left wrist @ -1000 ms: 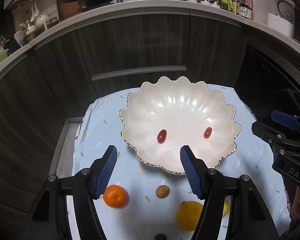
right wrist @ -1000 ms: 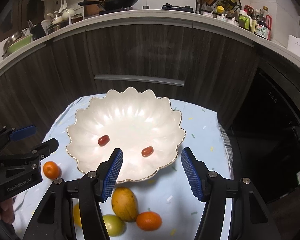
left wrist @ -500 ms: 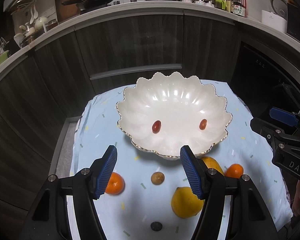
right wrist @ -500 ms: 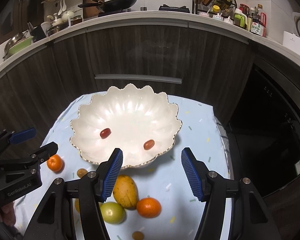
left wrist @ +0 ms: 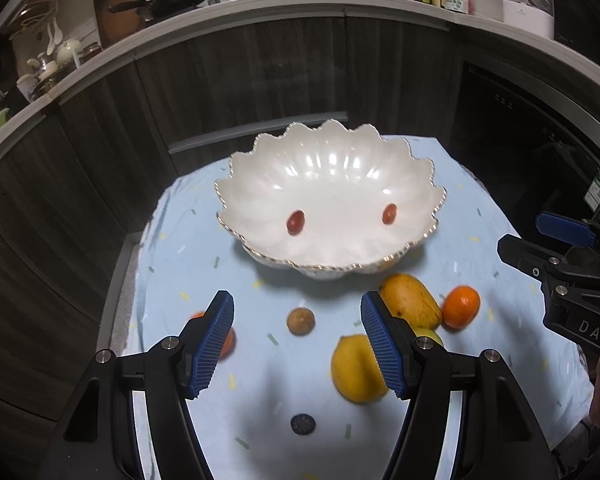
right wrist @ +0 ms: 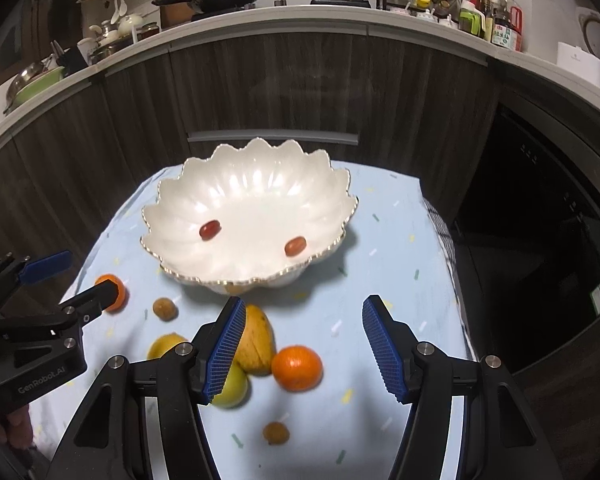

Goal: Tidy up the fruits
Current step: 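Lift both open tools up and away from the bowl, then close the right tool on a brown longan while the left tool grasps the grapefruit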

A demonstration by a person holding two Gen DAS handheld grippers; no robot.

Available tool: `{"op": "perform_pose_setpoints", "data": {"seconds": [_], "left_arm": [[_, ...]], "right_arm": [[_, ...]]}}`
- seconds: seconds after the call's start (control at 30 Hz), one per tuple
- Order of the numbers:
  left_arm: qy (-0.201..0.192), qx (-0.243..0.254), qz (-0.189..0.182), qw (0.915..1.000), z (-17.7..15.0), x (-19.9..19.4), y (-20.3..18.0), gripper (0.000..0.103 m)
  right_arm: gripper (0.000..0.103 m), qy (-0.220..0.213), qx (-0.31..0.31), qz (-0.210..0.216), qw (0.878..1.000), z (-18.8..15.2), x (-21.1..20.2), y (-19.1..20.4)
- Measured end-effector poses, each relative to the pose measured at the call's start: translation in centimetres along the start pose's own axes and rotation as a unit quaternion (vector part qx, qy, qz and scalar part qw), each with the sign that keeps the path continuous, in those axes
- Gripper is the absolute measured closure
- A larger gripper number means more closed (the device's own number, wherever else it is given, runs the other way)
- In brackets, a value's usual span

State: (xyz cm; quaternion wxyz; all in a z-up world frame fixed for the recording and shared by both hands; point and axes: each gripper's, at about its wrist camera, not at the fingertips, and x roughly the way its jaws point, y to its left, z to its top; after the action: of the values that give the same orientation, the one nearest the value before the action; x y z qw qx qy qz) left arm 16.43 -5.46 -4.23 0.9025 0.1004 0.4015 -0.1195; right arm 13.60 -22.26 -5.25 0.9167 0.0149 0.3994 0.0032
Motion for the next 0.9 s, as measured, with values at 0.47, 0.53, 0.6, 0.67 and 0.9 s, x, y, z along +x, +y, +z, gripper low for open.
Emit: {"op": "perform_pose_setpoints", "data": {"seconds": [0.47, 0.53, 0.6, 0.67, 0.9], "left_arm": [[0.015, 0.042, -0.03, 0.9986, -2.9, 0.7, -1.3, 0.028], [0.018, 0.047, -0.034, 0.9982, -3.1, 1.0, -1.4, 0.026], [0.025, 0.051, -0.041, 0.9975, -3.4, 1.4, -1.5, 0.025], [0.031, 0.055, -0.048, 0.9968, -3.7, 1.8, -1.7, 0.022], [0.04, 0.079, -0.069, 0.9937, -4.5, 2.6, -2.3, 0.015]], "right_arm": [[0.041, 0.029, 0.008, -0.005, 1.0, -3.5, 0.1, 0.3], [0.041, 0.032, 0.011, -0.006, 0.999, -4.0, 0.2, 0.4], [0.041, 0.037, 0.012, -0.009, 0.999, -4.5, 0.3, 0.4], [0.041, 0.042, 0.015, -0.012, 0.999, -4.9, 0.5, 0.4], [0.037, 0.06, 0.019, -0.017, 0.998, -6.5, 1.1, 0.5]]}}
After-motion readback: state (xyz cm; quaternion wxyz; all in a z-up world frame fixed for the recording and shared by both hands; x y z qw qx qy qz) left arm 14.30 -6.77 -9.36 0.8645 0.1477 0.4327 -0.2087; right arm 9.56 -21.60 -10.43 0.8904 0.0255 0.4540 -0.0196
